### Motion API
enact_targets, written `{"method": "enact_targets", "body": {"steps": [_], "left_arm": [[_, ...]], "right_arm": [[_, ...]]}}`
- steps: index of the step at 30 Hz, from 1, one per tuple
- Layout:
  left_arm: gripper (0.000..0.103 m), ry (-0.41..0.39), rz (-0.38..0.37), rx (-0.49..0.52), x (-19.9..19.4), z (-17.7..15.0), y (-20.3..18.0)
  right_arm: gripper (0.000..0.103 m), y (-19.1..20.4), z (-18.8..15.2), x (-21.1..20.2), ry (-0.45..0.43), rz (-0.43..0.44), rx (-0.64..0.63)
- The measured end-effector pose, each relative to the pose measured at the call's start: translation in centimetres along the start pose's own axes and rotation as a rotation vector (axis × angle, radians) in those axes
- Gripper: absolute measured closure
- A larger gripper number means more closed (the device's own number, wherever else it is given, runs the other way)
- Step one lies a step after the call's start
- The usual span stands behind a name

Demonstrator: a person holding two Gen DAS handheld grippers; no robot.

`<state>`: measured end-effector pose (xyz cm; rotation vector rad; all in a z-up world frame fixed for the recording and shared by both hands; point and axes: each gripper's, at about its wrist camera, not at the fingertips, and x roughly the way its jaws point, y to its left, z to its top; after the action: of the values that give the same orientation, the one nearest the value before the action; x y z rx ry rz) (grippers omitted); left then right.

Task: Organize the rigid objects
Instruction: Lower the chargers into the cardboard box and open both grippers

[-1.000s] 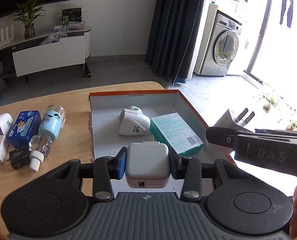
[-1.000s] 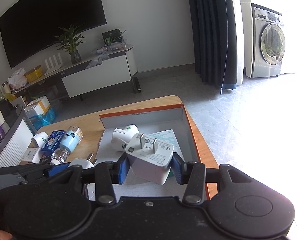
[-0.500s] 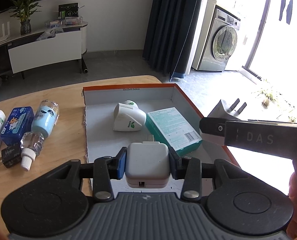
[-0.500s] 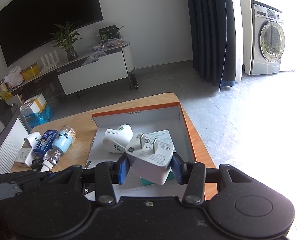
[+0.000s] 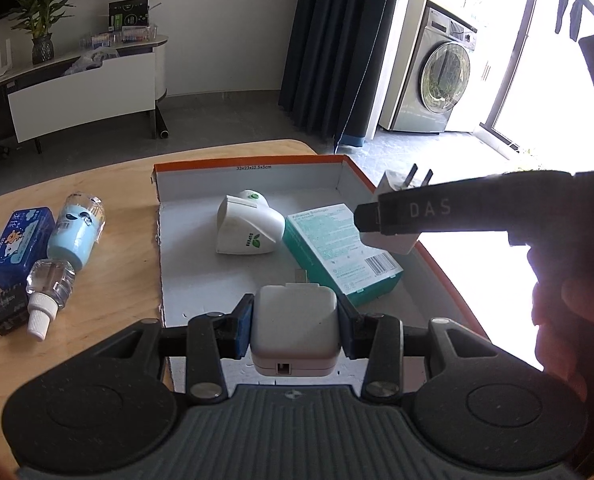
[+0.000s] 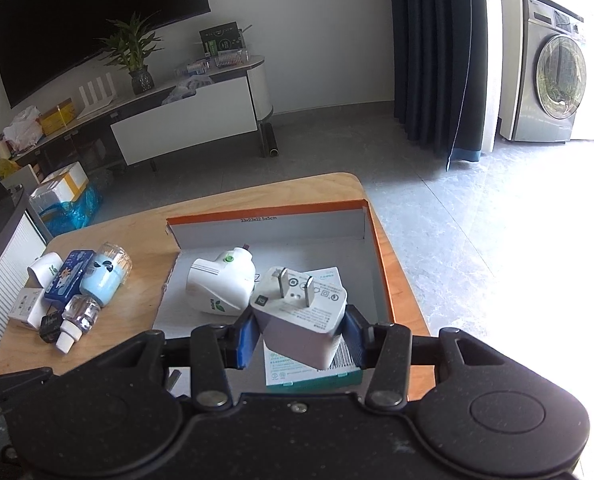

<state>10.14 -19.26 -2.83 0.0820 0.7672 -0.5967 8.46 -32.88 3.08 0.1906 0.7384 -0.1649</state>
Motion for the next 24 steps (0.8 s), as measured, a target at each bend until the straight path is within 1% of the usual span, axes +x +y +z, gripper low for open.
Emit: {"method": "enact_targets", "body": {"steps": [3, 4, 5, 6, 9, 13, 18, 19, 20, 21, 24], "left_arm": [[0.061, 0.006, -0.001, 0.004, 0.2, 0.0, -0.1], [0.061, 0.007, -0.002, 0.006, 0.2, 0.0, -0.1], [0.061, 0.007, -0.004, 0.008, 0.2, 0.0, -0.1], [0.061, 0.008, -0.007, 0.008, 0.3, 0.0, -0.1], [0.061, 0.011, -0.014, 0.008, 0.4, 0.0, -0.2], [0.061, 0.017, -0.041, 0.011, 0.7, 0.1, -0.8], [0.060, 0.012, -0.087, 0.018, 0.7, 0.6, -1.7], [0.059, 0.004, -0.084, 0.017, 0.5, 0.6, -1.7], [0.053, -0.004, -0.074, 0.014, 0.3, 0.7, -1.7], [0.049, -0.011, -0.066, 0.009, 0.1, 0.7, -1.6], [0.048, -0.012, -0.032, 0.000, -0.4, 0.8, -1.1]], "right_arm": [[0.046, -0.1, 0.6, -0.4, -0.124, -0.006, -0.008], [0.045, -0.2, 0.9, -0.7, -0.153, -0.010, -0.008], [0.045, -0.4, 1.2, -0.9, -0.161, -0.007, -0.004], [0.045, -0.6, 1.5, -1.2, -0.165, 0.002, 0.002], [0.044, -1.0, 1.5, -2.1, -0.177, -0.011, 0.006], [0.037, -1.4, 0.7, -3.3, -0.182, -0.006, 0.026], [0.036, -1.3, 0.0, -4.5, -0.183, -0.013, 0.033], [0.035, -1.3, -0.1, -4.7, -0.181, -0.011, 0.034], [0.035, -1.3, -0.1, -4.9, -0.182, -0.008, 0.031], [0.034, -1.1, -0.1, -5.1, -0.186, -0.006, 0.028], [0.031, -0.6, -0.2, -5.5, -0.192, -0.001, 0.022]]}}
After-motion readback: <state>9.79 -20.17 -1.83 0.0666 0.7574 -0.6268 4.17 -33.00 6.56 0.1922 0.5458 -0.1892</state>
